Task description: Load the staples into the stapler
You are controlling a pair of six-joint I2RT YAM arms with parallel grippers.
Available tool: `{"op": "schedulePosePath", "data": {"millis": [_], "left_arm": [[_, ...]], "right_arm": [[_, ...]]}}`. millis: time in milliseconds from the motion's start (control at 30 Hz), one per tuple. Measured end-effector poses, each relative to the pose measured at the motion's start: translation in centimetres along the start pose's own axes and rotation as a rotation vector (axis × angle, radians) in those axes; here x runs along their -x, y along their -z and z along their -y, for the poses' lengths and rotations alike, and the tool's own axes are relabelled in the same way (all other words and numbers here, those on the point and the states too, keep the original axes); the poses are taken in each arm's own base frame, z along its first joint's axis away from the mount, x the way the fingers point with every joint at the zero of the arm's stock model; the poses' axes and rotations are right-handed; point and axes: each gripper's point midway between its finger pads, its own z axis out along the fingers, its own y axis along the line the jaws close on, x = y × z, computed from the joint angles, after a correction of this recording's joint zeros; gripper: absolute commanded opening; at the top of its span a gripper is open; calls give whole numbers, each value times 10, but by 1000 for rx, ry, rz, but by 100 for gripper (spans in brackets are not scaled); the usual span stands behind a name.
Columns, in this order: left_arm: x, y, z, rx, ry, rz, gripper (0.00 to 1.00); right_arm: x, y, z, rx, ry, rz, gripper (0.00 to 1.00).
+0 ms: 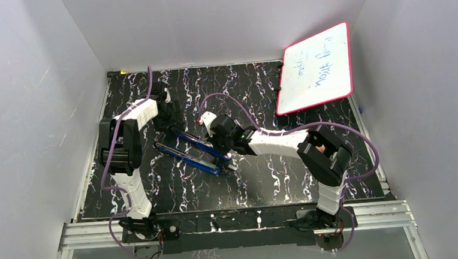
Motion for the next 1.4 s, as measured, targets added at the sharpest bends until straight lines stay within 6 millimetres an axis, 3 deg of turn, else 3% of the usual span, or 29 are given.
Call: {"op": "schedulePosePath", "data": {"millis": [1400], "left_arm": [[0,0,0,-2,0,0,71]], "right_arm": [[3,-1,3,-7,60,-64,0]]}}
